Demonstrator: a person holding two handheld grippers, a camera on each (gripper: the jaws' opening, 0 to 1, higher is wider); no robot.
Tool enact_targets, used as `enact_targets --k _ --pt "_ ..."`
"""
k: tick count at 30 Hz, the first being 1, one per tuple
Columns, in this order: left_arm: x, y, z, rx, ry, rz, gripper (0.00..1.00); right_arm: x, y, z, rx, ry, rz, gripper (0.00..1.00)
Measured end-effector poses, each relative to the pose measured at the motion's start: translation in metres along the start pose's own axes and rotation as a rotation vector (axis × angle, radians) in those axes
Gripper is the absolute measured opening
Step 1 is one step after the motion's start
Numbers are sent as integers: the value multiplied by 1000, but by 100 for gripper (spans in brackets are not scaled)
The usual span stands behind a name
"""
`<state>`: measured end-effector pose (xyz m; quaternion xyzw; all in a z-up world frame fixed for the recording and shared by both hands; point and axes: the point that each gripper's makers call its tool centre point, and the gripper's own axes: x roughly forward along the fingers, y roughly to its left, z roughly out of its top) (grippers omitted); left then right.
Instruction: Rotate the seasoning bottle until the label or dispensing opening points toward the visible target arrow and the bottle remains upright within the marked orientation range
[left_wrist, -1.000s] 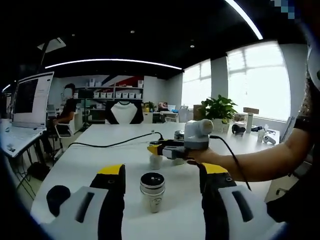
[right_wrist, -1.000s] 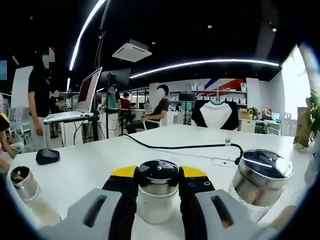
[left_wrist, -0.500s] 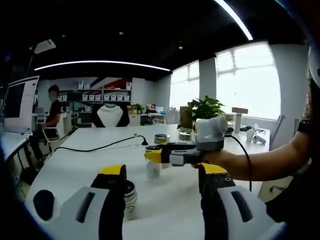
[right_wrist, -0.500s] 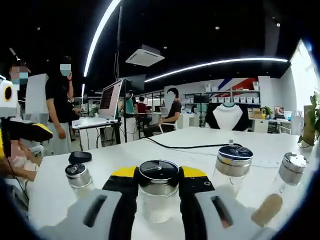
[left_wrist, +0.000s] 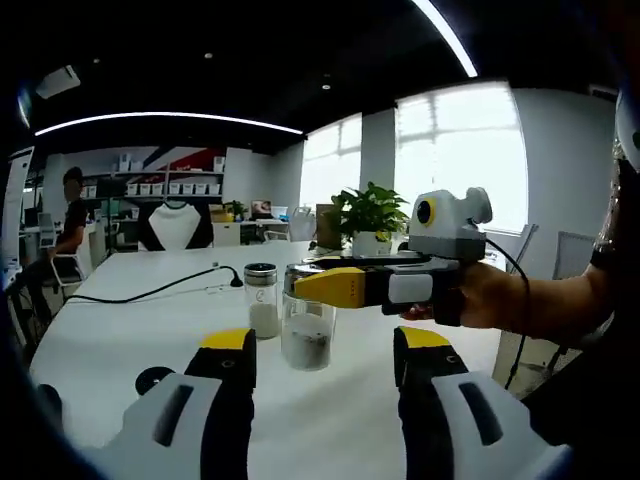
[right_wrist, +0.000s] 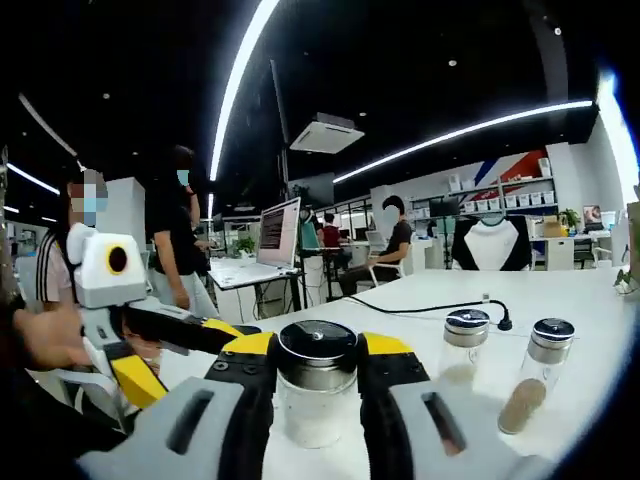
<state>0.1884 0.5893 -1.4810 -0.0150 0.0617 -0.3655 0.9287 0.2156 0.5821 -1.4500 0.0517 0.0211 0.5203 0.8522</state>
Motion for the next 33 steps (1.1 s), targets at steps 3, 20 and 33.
enact_targets --k 3,20,33 --pt "5 -10 5 -5 -10 -50 59 -14 17 11 12 -9 58 28" --pt "8 -65 29 53 -38 -242 39 -41 61 39 82 -92 191 28" --pt "16 -53 42 108 -60 -63 36 -38 50 50 -38 -113 38 29"
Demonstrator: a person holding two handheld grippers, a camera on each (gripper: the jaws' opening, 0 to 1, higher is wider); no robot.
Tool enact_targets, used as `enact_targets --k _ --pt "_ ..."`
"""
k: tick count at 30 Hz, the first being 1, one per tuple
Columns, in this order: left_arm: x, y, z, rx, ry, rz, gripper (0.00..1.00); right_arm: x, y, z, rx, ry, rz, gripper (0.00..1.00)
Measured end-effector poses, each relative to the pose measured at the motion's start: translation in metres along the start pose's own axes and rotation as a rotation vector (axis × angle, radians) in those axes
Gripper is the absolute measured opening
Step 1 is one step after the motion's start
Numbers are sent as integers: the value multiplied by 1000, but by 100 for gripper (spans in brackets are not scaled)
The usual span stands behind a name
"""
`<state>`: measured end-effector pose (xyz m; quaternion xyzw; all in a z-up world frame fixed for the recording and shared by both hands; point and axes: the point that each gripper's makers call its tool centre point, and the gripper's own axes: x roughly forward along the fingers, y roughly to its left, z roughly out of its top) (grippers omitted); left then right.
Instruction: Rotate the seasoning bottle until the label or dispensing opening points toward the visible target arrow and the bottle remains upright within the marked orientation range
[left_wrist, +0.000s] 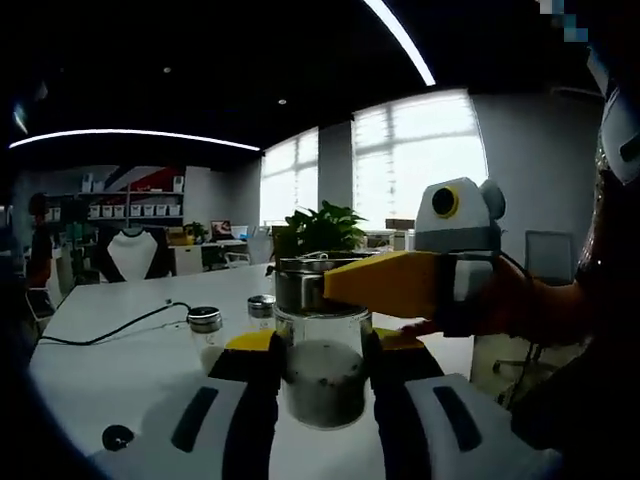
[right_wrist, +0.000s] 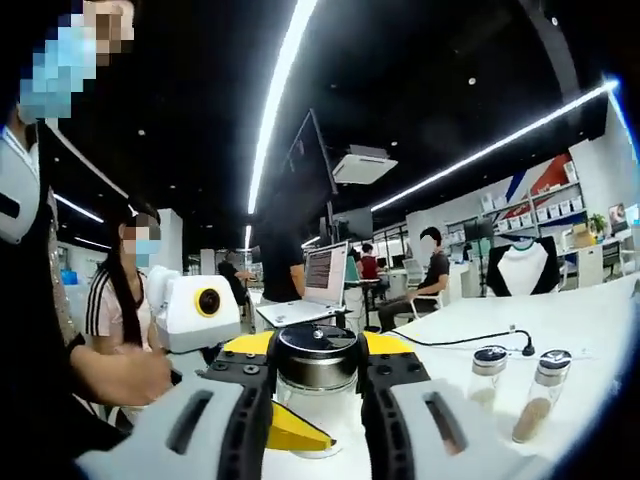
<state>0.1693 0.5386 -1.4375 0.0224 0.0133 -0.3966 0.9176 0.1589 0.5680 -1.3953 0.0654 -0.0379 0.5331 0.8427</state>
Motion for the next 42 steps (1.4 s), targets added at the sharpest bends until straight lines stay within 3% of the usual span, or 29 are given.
enact_targets --k 2,6,10,12,17,23,24,29,33,37,40,42 --pt "2 4 5 46 -3 71 36 3 0 6 -56 -33 -43 29" --pt "3 7 12 66 -18 153 36 8 -1 12 -109 -39 -102 30" --pt "1 10 13 57 -11 165 36 10 -1 13 -103 -34 -81 30" --pt "0 11 11 63 -6 161 36 10 -2 11 -51 -38 -56 30" --pt "-5 7 8 63 12 107 36 6 2 7 1 -19 42 29" --pt "-11 -9 10 39 8 -66 36 -4 13 9 48 -22 262 29" --pt "-12 -12 14 0 -14 -108 36 -4 15 11 44 -29 279 29" --pt "-17 -27 22 -40 -46 -258 36 -14 31 19 73 -51 462 29" --pt "-14 -29 21 -33 -34 -271 36 -16 36 19 47 -33 512 29" --pt "-13 -30 25 -26 -55 -247 36 -17 36 23 34 -49 504 29" --pt "-10 -28 28 -29 -59 -208 36 -16 35 26 14 -64 461 29" --pt "-7 -19 25 -9 -40 -130 36 -12 28 23 -36 -48 383 29"
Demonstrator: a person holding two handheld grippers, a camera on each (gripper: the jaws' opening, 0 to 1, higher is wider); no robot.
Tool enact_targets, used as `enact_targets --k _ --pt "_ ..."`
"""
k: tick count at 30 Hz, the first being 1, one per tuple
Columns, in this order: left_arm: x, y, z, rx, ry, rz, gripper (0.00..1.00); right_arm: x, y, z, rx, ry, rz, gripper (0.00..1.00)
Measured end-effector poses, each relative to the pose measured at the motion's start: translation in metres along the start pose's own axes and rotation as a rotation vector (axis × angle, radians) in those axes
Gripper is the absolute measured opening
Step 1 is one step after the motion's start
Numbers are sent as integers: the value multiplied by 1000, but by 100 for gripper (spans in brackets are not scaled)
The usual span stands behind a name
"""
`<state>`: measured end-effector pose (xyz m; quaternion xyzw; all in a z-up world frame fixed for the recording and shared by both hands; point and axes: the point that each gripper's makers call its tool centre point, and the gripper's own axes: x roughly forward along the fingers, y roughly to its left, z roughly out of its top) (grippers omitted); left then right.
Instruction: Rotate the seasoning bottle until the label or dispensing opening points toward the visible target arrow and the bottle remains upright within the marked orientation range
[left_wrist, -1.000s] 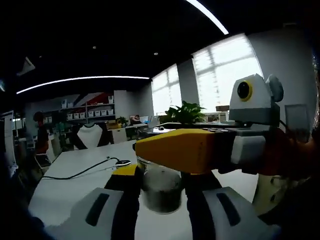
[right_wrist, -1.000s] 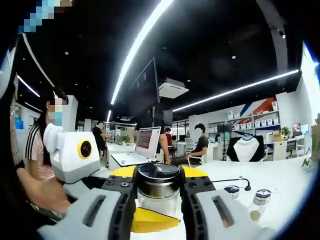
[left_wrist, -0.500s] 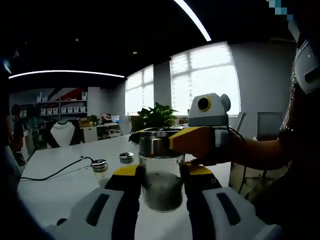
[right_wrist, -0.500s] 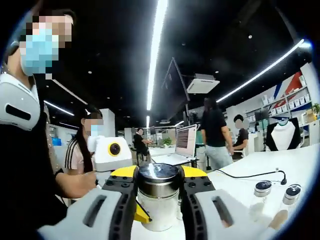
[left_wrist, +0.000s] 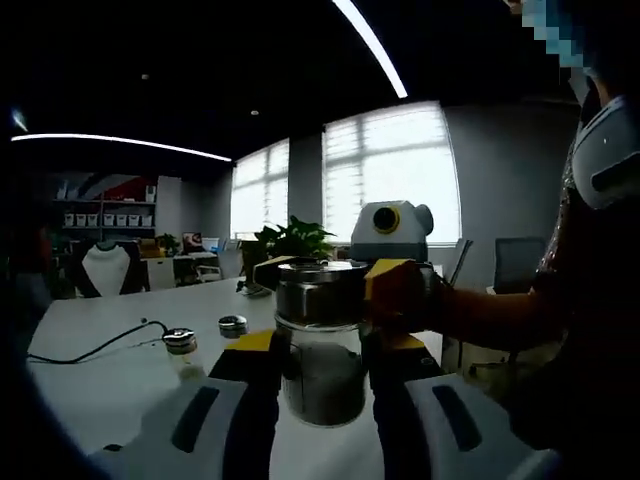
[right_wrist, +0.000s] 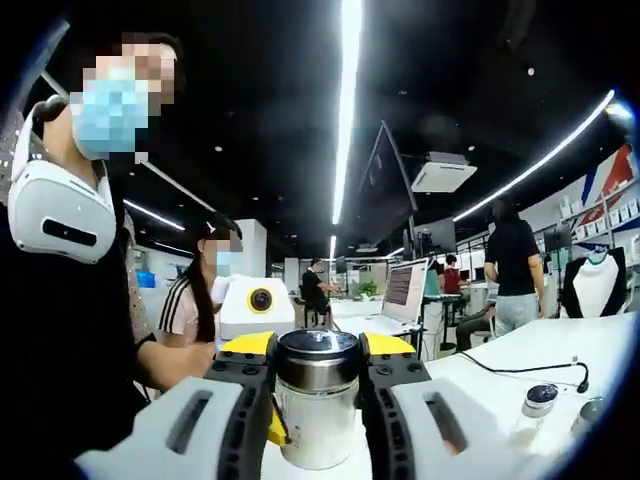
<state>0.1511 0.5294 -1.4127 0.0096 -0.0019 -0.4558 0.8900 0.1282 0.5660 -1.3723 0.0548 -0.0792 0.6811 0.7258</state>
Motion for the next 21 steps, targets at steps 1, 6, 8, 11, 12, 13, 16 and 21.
enact_targets --k 1,6,8,11,12,13,16,21 --pt "1 4 -1 30 15 38 36 1 -3 -1 -13 6 -29 30" --pt "0 23 -6 73 65 241 35 7 -20 -8 -108 66 -257 30" --pt "-1 29 -5 105 72 312 35 6 -30 -8 -118 65 -341 30" --pt "1 26 -5 117 73 320 36 7 -36 -7 -102 43 -425 31" --pt "1 26 -6 124 78 326 36 6 -36 -8 -92 47 -426 31" --pt "0 26 -7 127 84 325 36 6 -35 -9 -87 47 -422 31" --pt "-1 26 -8 130 87 315 36 4 -36 -10 -54 40 -403 30" --pt "-5 23 -7 114 69 278 36 4 -32 -8 -39 37 -329 29"
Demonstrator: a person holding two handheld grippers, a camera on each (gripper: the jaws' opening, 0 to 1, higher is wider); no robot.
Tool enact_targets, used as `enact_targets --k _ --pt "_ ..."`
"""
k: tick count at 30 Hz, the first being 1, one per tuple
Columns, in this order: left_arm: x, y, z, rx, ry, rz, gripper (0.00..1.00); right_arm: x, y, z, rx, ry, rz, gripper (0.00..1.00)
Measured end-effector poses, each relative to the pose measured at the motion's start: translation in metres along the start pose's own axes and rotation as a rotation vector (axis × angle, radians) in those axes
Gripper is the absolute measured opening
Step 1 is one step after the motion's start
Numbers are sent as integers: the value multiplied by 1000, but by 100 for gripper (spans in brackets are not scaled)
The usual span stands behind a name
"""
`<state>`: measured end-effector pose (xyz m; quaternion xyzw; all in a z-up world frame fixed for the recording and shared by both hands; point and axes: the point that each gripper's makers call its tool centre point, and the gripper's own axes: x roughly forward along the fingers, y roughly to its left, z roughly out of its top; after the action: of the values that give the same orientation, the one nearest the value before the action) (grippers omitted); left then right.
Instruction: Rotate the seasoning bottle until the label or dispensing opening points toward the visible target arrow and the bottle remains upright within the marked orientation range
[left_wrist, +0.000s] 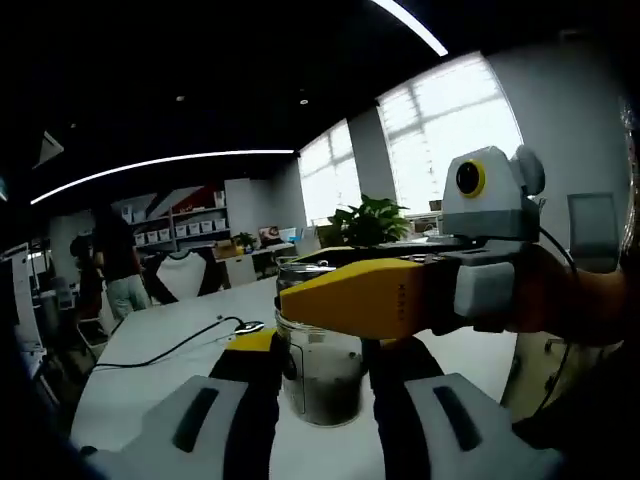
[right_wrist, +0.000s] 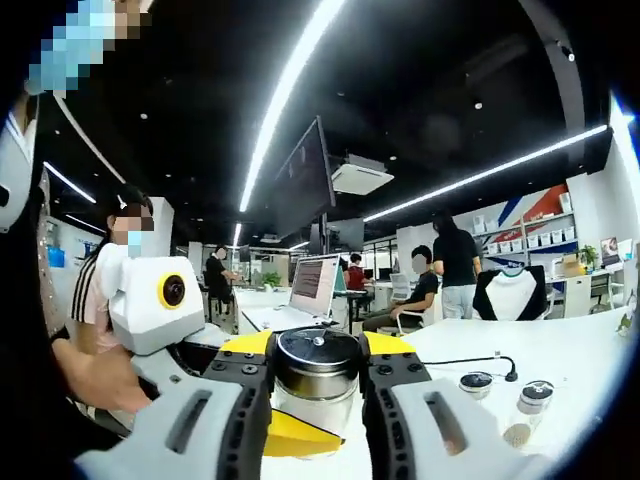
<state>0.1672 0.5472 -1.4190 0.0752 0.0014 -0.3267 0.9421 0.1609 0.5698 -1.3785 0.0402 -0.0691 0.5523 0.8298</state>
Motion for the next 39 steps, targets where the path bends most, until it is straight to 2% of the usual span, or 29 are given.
enact_targets --k 3,7,9,12,16,18,20,24,29,30,31,33,34,37,39 --pt "-2 -3 0 -28 -11 -48 36 -1 4 0 -5 9 59 29" --pt "-5 -5 -5 -28 -2 -65 36 -2 10 -6 -24 44 154 29" --pt "-6 -7 -7 -49 -2 -101 35 -3 13 -7 -36 50 192 29" --pt "-8 -10 -3 -45 -29 -140 36 -7 19 -2 6 16 260 28" --pt "-10 -20 7 -52 -74 -236 36 -15 24 8 75 -50 365 28" --pt "-11 -26 12 -39 -89 -278 36 -21 26 13 72 -83 425 28" --pt "-12 -31 17 -75 -108 -325 36 -26 28 19 105 -109 474 28" --pt "-9 -34 17 -58 -98 -326 35 -28 28 18 64 -104 511 28" --pt "-6 -31 17 -66 -96 -266 35 -25 33 19 32 -80 471 30" --pt "-5 -28 17 -64 -95 -235 35 -21 28 18 22 -62 415 30" --pt "-3 -22 17 -56 -92 -191 35 -19 26 17 18 -59 396 30" --pt "0 -9 12 -25 -62 -95 35 -9 18 11 -31 -16 265 30" --pt "1 -2 10 -32 -55 -45 35 -8 17 11 -37 -15 246 30" --pt "1 8 6 -23 -41 28 35 -1 12 4 -64 20 132 30" --pt "1 11 1 -7 -18 51 35 1 11 -2 -83 44 86 30"
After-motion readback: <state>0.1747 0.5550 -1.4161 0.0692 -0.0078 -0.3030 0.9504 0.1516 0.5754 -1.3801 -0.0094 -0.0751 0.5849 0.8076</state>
